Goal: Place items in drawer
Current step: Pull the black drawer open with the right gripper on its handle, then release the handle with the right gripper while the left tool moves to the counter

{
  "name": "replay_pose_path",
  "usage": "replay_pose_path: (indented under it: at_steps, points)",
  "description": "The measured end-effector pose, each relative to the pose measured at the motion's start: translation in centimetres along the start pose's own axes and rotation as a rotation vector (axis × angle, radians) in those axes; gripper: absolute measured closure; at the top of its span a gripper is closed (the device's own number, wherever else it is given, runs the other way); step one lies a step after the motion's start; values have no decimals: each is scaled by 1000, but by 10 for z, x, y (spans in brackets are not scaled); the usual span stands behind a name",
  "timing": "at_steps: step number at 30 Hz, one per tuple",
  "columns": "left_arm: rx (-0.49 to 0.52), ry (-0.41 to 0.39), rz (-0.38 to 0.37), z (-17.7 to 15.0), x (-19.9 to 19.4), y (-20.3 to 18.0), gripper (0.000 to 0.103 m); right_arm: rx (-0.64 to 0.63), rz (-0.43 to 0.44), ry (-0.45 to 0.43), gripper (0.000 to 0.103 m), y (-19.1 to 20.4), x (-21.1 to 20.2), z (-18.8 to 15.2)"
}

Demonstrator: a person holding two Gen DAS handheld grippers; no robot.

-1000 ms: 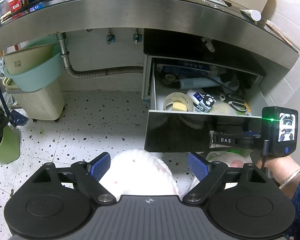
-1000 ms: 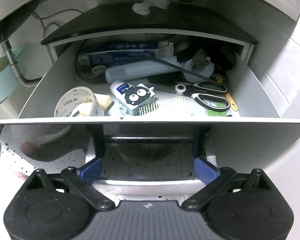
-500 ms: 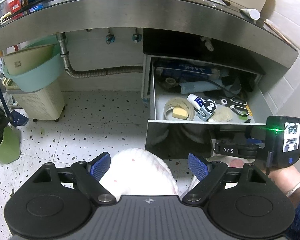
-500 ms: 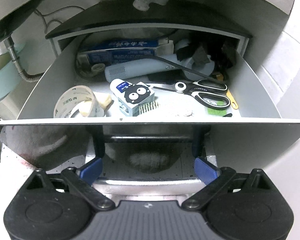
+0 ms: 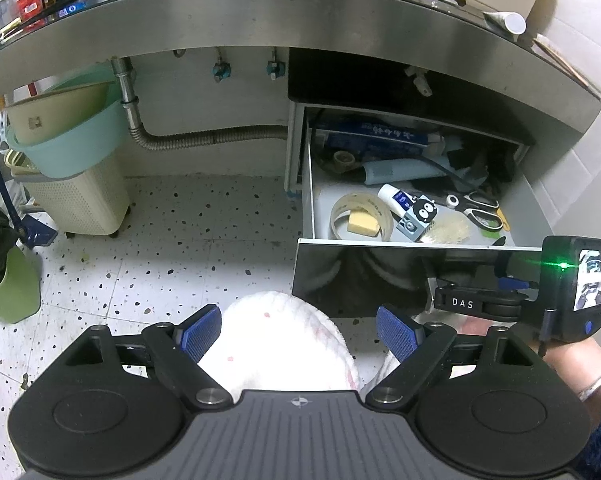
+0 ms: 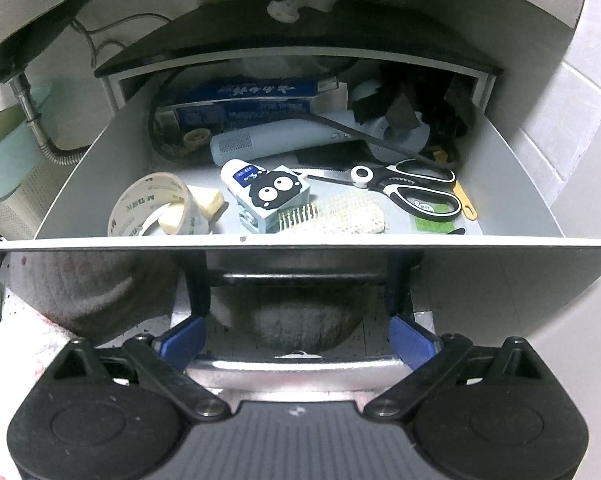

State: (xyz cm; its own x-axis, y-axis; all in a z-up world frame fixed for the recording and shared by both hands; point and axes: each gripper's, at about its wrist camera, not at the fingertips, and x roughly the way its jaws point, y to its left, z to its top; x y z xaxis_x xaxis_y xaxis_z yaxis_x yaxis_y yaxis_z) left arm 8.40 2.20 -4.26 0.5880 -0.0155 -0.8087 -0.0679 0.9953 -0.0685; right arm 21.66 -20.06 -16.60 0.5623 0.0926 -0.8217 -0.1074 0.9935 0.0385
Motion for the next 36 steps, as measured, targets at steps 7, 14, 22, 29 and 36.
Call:
replay_pose_path:
  at_steps: [7,14,22,29,36]
  points:
    - [16,-13,9,7,2,-1,18,21,17,-3,5,-4,-11,0]
    - [57,-48,12,22,2,-6,18,33,54,-97,5,-11,-56,-1]
    - [147,-162,-15,75,-13,-28,18,16,98,-215,5,-26,-123,-10]
    - [201,-254,-53,131,-31,-53,18,30,103,-256,5,-44,-164,-28]
    - [231,-307,-70,188,-37,-82,18,86,103,-311,5,-60,-196,-38]
